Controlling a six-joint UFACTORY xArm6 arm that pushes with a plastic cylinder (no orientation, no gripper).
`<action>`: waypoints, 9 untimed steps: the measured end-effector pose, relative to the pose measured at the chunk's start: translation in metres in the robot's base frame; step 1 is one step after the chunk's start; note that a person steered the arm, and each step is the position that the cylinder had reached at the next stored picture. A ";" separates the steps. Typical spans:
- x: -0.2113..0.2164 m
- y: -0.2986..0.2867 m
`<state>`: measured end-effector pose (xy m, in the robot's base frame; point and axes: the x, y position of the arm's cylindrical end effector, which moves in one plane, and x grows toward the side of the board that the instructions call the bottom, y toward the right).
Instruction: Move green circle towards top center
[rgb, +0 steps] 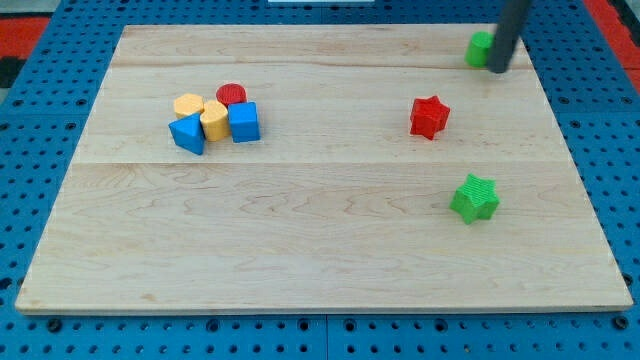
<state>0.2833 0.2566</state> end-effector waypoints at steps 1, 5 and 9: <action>-0.003 0.038; -0.028 -0.071; 0.013 -0.182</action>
